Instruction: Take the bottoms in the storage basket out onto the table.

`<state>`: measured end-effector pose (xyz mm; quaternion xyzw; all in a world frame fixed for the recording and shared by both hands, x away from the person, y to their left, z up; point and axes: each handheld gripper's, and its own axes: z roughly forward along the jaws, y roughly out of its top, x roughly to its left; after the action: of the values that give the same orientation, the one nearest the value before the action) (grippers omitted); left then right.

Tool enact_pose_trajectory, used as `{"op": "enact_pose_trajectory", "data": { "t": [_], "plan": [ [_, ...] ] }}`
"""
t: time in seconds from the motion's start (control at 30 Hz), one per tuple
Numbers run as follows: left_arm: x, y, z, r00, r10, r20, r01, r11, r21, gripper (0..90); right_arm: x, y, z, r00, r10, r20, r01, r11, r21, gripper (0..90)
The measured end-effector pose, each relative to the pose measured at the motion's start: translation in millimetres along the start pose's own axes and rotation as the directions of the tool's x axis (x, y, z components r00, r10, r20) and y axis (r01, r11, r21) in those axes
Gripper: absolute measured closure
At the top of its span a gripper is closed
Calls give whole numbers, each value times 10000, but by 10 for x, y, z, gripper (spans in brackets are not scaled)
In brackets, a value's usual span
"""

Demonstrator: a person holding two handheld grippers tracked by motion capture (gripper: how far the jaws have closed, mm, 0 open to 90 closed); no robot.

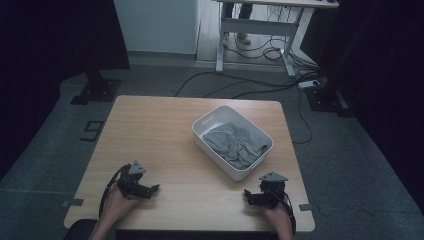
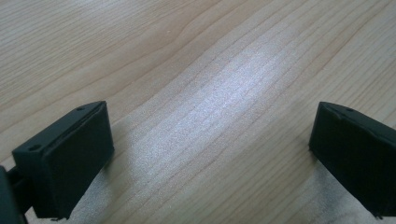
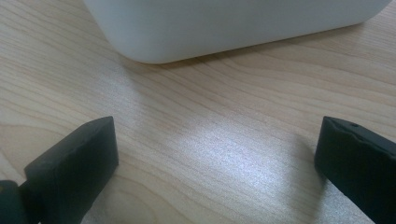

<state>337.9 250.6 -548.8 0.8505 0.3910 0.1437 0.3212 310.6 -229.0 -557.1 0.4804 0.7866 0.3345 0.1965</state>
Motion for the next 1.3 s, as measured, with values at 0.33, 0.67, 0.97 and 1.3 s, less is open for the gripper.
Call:
{"op": "enact_pose_trajectory", "data": {
  "t": [0.33,0.67,0.97,1.3],
  "plan": [
    [-1,3,2,10000,-24,-20,24,10000,7,0,2,1,1,10000,-12,12,12,10000,4,0],
    [-1,3,2,10000,-24,-21,24,10000,7,0,-6,13,-9,10000,16,-5,-16,9998,177,0],
    [-1,3,2,10000,-26,-21,26,10000,6,0,-69,47,-183,9971,592,-482,-587,9982,100,0],
    [0,3,2,10000,-22,-18,22,10000,8,0,-44,231,-457,9960,220,-863,-220,9998,8,0]
  ]
}}
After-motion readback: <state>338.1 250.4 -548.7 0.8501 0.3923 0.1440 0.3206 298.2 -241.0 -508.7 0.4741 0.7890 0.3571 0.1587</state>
